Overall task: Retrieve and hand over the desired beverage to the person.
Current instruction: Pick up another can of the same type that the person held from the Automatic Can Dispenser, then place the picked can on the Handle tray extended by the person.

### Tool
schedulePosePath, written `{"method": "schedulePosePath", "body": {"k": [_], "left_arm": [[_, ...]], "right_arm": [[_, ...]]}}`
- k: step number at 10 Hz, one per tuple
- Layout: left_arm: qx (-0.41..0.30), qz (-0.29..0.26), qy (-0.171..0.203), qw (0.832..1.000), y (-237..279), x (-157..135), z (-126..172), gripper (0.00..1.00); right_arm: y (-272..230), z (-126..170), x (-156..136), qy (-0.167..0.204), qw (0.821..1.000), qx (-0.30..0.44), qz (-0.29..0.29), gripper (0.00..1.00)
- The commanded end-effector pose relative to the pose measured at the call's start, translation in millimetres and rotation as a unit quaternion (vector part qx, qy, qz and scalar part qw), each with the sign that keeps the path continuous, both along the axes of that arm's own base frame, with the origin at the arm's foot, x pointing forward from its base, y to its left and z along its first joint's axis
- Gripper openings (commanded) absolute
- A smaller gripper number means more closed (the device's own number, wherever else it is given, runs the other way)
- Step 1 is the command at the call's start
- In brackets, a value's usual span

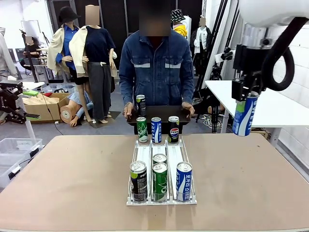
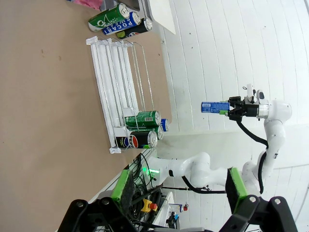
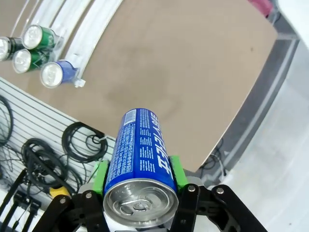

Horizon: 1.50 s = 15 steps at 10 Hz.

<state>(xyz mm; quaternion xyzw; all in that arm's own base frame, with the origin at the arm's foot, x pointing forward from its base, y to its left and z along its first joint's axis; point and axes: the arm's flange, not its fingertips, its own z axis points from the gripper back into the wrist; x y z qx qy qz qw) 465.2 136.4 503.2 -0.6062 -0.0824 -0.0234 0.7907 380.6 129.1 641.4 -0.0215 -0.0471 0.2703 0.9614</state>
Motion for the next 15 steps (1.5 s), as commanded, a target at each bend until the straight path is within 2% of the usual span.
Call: {"method": "schedulePosePath", "body": {"k": [1, 5, 6, 15], "left_arm": [[0.002, 0.004, -0.002, 1.0, -0.8, -1.2, 0.7, 1.0], [0.002, 0.004, -0.002, 1.0, -0.8, -1.2, 0.7, 1.0], [0.002, 0.004, -0.002, 1.0, -0.8, -1.2, 0.7, 1.0], [0.002, 0.004, -0.002, 1.0, -0.8, -1.2, 0.7, 1.0]], "right_arm": [[-22.0, -15.1, -1.3, 0.002, 1.0, 0.017, -0.001, 0.0], [-30.6, -26.7, -0.1, 0.003, 1.0, 0.025, 0.012, 0.0], [-30.1, -23.8, 5.1, 0.014, 1.0, 0.007, -0.003, 0.0], [-30.1, -23.8, 5.1, 0.014, 1.0, 0.007, -0.003, 0.0]]}}
